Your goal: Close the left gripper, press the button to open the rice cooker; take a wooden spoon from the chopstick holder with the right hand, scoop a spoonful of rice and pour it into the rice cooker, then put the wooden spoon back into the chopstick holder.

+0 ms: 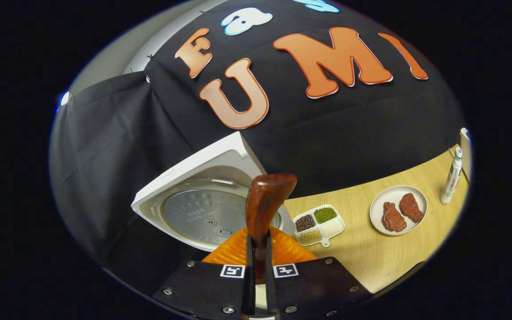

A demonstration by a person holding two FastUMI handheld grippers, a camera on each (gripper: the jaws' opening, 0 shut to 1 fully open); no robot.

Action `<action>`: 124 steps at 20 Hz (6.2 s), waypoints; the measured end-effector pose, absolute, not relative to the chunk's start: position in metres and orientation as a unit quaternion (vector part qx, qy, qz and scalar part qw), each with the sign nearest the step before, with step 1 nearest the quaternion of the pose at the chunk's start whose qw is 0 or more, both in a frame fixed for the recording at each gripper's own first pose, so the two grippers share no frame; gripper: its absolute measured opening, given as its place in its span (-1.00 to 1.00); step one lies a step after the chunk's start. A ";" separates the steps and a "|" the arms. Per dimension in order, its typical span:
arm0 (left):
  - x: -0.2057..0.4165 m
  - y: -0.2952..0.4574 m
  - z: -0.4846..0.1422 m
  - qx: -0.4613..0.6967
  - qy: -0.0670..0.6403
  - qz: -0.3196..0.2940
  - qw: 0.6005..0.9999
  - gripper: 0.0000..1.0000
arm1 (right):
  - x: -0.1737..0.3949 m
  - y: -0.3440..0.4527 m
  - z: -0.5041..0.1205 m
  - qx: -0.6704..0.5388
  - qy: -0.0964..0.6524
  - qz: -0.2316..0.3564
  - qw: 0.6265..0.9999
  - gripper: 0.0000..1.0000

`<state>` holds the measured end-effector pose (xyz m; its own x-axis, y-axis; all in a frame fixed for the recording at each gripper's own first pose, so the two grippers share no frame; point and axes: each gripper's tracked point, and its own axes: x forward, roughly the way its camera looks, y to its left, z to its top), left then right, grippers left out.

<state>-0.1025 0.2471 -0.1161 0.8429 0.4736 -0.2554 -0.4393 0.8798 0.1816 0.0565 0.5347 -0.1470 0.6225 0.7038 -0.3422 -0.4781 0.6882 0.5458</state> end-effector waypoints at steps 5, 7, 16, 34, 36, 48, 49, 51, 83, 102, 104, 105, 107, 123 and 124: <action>-0.096 0.245 -0.116 0.061 0.149 0.231 0.959 0.96 | 0.055 0.538 -0.128 0.154 0.221 0.366 0.891 -0.82; -0.094 0.246 -0.117 0.061 0.150 0.229 0.960 0.94 | 0.054 0.539 -0.125 0.133 0.204 0.374 0.895 -0.82; -0.088 0.247 -0.117 0.069 0.149 0.220 0.961 0.96 | 0.049 0.545 -0.100 0.032 0.108 0.417 0.902 -0.82; -0.096 0.235 -0.108 0.071 0.142 0.214 0.964 0.93 | -0.010 0.518 -0.062 -0.058 0.006 0.499 0.865 -0.82; -0.097 0.229 -0.103 0.076 0.141 0.213 0.964 0.96 | -0.013 0.510 -0.060 -0.036 0.022 0.498 0.866 -0.82; -0.092 0.172 -0.094 0.083 0.132 0.169 0.973 0.93 | 0.012 0.370 -0.068 0.023 0.079 0.413 0.907 -0.82; -0.092 0.167 -0.094 0.083 0.131 0.166 0.974 0.93 | 0.016 0.354 -0.073 0.027 0.086 0.402 0.911 -0.82; -0.086 0.153 -0.096 0.085 0.134 0.153 0.975 0.93 | 0.027 0.320 -0.085 0.035 0.107 0.372 0.922 -0.82; -0.019 0.039 -0.071 0.103 0.113 0.076 0.985 0.93 | 0.013 -0.010 -0.305 0.153 0.300 0.064 0.939 -0.80; 0.035 0.136 -0.051 0.038 0.104 0.168 0.980 0.93 | -0.006 -0.032 -0.345 0.276 0.336 0.025 0.900 0.19; 0.052 0.146 -0.036 0.032 0.098 0.174 0.979 0.93 | -0.010 -0.040 -0.329 0.251 0.328 0.025 0.910 0.46; 0.059 0.152 -0.029 0.037 0.096 0.180 0.978 0.93 | -0.011 -0.044 -0.319 0.236 0.324 0.026 0.916 0.57; 0.072 0.153 -0.014 0.034 0.089 0.183 0.979 0.99 | -0.011 -0.054 -0.292 0.208 0.306 0.030 0.928 0.67; 0.201 0.198 0.025 -0.027 0.095 0.189 0.977 0.92 | 0.020 -0.015 -0.112 0.134 0.178 0.080 0.972 0.87; 0.213 0.203 0.020 -0.022 0.102 0.188 0.977 0.92 | 0.019 -0.013 -0.108 0.133 0.174 0.079 0.973 0.87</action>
<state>0.2133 0.2033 0.0200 0.9083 0.3629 -0.2078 -0.3718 0.9283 -0.0037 0.0187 -0.0131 -0.1080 0.9270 0.1999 -0.3175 -0.1075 0.9523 0.2858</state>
